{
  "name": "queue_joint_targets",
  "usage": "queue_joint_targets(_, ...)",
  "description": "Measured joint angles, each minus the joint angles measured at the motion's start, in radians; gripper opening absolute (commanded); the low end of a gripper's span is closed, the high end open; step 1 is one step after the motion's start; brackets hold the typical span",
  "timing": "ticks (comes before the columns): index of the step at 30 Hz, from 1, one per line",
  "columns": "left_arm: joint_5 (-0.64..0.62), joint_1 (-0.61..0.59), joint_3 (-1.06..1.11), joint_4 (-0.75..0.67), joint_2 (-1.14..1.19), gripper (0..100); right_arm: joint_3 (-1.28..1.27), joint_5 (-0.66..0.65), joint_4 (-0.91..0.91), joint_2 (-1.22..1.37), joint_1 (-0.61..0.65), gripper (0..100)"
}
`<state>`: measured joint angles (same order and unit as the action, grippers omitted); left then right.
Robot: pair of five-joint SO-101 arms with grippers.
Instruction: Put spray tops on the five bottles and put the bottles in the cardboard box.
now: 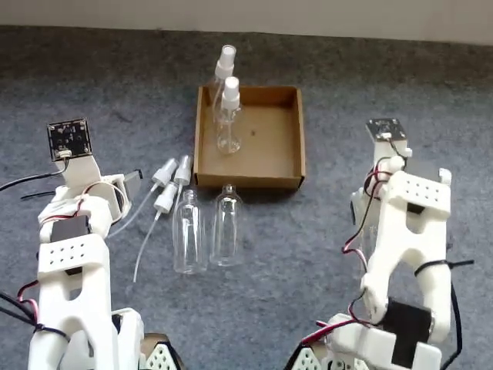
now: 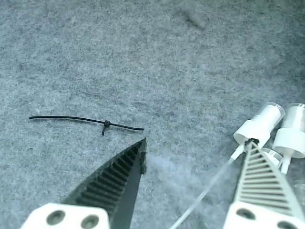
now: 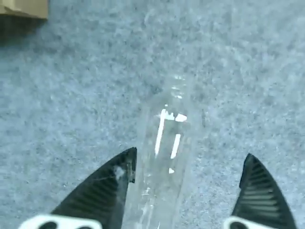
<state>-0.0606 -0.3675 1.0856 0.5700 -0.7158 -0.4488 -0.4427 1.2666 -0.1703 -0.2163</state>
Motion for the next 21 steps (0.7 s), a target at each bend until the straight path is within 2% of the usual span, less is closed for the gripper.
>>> queue_joint_targets(9,0.0,0.0,0.012,-0.006,0.0,29,0.109,0.054,-0.04,0.264,0.012,28.8)
queue_joint_targets(15,0.0,0.0,0.023,-0.023,0.0,29,0.11,0.06,-0.055,0.304,0.017,13.6)
queue_joint_targets(21,0.0,0.0,0.025,-0.031,0.0,29,0.11,0.06,-0.055,0.304,0.015,7.7)
